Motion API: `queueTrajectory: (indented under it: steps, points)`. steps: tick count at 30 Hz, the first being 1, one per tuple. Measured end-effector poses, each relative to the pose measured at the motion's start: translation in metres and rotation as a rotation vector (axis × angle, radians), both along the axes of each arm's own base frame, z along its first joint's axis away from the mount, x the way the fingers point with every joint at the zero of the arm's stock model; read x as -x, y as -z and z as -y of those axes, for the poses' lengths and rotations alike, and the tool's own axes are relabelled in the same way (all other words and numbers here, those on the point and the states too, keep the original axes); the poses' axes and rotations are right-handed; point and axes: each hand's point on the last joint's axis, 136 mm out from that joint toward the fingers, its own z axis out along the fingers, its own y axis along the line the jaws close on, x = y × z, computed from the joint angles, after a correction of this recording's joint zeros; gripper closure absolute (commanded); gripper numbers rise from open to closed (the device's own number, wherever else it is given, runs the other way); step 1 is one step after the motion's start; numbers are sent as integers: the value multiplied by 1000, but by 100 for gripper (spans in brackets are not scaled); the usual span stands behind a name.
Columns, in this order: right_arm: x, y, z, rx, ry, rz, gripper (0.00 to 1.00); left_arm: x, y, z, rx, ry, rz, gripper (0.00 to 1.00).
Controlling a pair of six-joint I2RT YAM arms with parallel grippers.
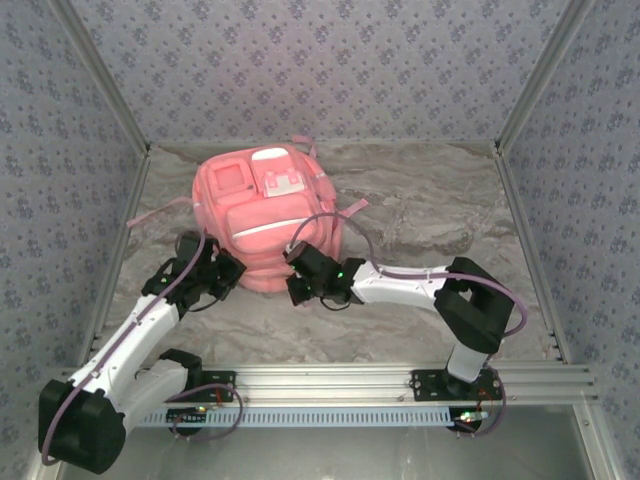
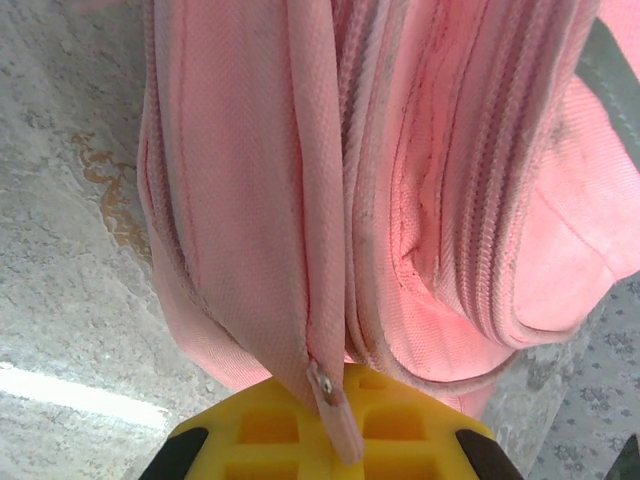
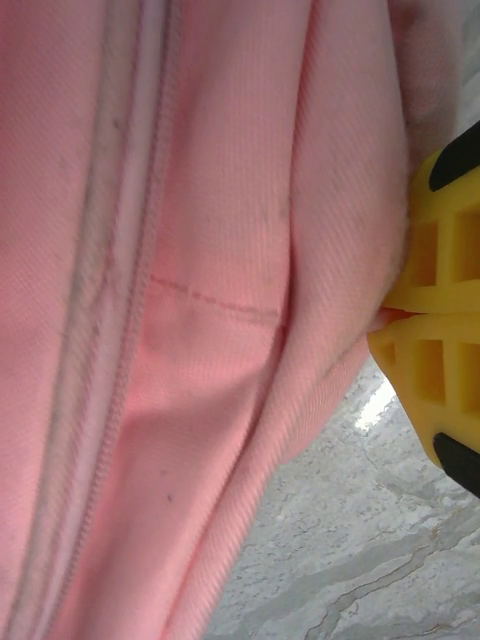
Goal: Pack the student bag
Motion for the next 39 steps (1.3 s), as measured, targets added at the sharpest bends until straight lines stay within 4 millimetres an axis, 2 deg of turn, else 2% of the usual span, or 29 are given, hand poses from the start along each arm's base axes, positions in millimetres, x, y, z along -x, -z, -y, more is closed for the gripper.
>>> queueTrajectory:
  steps: [7,16,24,29,35,39]
  points:
    - [-11,-9,5,-22,-42,-22,100,0,-8,1,9,3,32,100]
    - [-1,-26,6,7,-116,-73,100,-2,-10,1,1,12,36,100]
    - [18,-53,-6,-58,-169,-346,100,-6,-13,0,-37,18,32,100]
    - [6,-44,-3,82,-190,-443,100,-7,-17,-1,-58,28,43,100]
    - [15,-32,16,255,-207,-462,100,-4,-16,0,-69,41,37,100]
    - [12,-27,32,303,-185,-475,100,-1,-14,0,-79,54,29,100]
